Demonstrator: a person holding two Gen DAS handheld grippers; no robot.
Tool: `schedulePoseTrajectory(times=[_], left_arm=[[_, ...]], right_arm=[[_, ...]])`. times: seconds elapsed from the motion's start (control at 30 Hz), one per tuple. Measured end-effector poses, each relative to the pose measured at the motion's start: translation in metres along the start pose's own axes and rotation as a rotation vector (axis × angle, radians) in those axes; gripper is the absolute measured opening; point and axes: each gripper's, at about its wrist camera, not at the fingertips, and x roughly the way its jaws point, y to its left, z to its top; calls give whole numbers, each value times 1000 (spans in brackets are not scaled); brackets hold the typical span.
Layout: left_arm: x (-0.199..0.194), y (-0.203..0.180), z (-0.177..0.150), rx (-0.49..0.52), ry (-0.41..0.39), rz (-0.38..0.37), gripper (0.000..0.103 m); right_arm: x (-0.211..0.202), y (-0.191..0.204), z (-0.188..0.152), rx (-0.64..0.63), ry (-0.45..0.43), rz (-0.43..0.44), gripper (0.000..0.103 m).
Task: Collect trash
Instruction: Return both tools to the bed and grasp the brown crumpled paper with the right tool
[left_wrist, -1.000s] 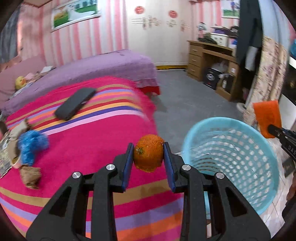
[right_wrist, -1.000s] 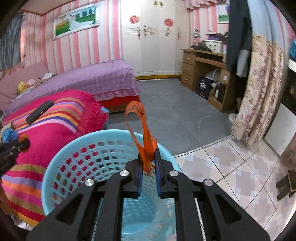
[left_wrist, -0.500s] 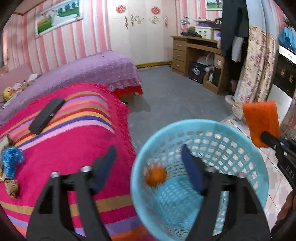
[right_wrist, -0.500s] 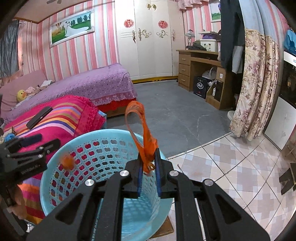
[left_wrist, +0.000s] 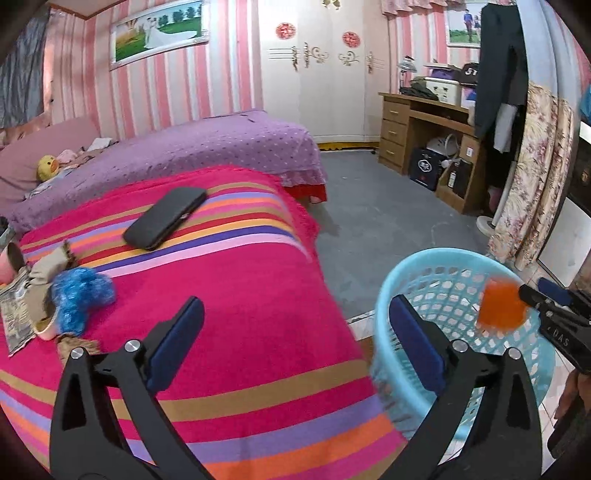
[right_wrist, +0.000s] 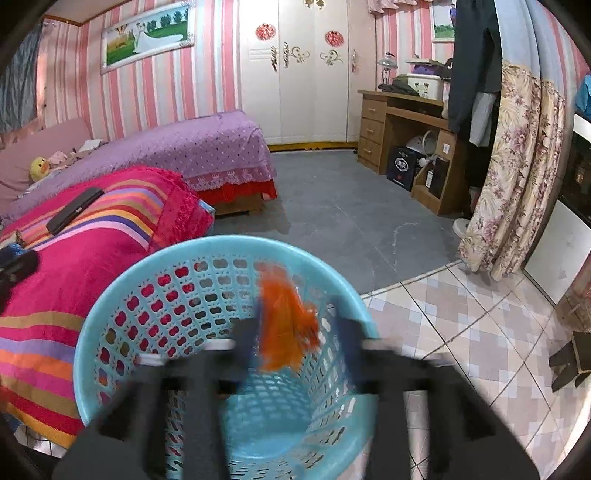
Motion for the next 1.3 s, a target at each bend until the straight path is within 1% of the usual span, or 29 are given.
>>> schedulePoseTrajectory(times=[0.07, 0.1, 0.13, 0.2, 0.33, 0.47, 0.57, 0.73, 0.83, 0.97, 1.07, 1.2, 1.3], left_arm=[[-4, 10, -2, 0, -4, 15, 97], [-6, 17, -4, 0, -6, 27, 97], [-8, 23, -5, -3, -6, 37, 97], [-11, 36, -7, -18, -4, 49, 97], [-20, 66, -10, -46, 3, 77, 97], [-28, 94, -13, -47, 4, 126, 97], [-37, 123, -14, -61, -7, 159, 97], [-48, 168, -19, -72, -12, 207, 97], [-53, 197, -25, -79, -15, 242, 97], [-55, 236, -35, -107, -2, 264, 97], [-55, 267, -42, -148, -1, 295, 97], [-52, 297, -51, -183, 20, 310, 97], [-50, 313, -58, -190, 28, 331, 97]], right_arm=[[-1, 4, 1, -1, 0, -6, 68], [-2, 8, 2, 4, 2, -20, 71], [-3, 10, 3, 10, -2, -27, 79], [-8, 16, 5, 27, -20, -30, 87], [-20, 36, 14, 42, -70, -38, 94], [-28, 65, 19, 33, -85, 4, 95], [-33, 89, 22, 8, -101, 13, 95], [-36, 135, 23, -36, -122, 101, 95], [-35, 165, 20, -55, -119, 139, 95], [-37, 198, 19, -74, -122, 188, 95], [-37, 223, 16, -97, -114, 229, 95], [-32, 257, 8, -134, -82, 280, 95], [-35, 283, 2, -182, -89, 295, 95]])
